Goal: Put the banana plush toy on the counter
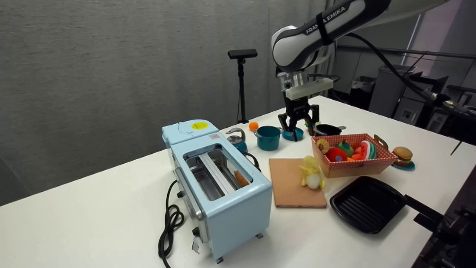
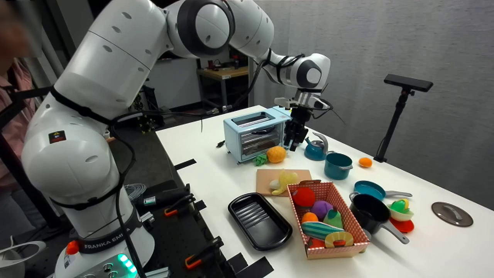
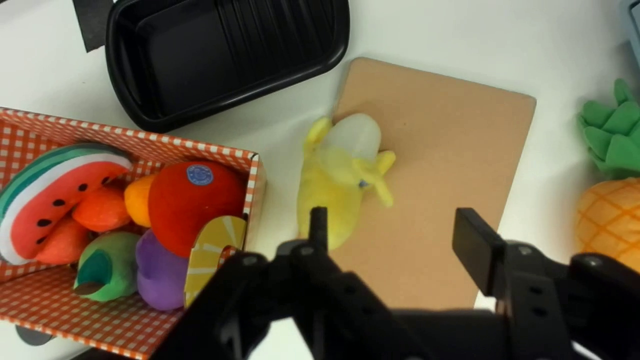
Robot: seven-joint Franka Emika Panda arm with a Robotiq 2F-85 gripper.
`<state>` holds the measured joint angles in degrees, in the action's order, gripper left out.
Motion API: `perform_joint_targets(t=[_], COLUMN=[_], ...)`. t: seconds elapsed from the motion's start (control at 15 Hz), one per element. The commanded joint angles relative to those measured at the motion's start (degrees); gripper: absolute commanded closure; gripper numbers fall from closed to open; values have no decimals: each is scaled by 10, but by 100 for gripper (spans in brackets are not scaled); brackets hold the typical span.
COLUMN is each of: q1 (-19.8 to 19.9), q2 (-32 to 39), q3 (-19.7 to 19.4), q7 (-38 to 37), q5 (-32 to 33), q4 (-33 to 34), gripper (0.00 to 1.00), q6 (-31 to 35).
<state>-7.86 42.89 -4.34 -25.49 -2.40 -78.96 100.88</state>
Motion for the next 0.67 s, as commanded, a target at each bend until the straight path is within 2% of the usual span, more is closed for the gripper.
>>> perform_joint_targets(t=[0.0, 0.07, 0.4, 0.47, 0.6], q1=[0, -1, 4, 2, 2], q2=[10, 9, 0, 0, -1], q3=[2, 3, 13, 9, 11], q7=[-10, -12, -17, -4, -5], q5=[10, 9, -13, -1, -3], q4=[28, 28, 27, 12, 14], gripper=[3, 0, 0, 0, 0], q6=[-34, -38, -74, -44, -52])
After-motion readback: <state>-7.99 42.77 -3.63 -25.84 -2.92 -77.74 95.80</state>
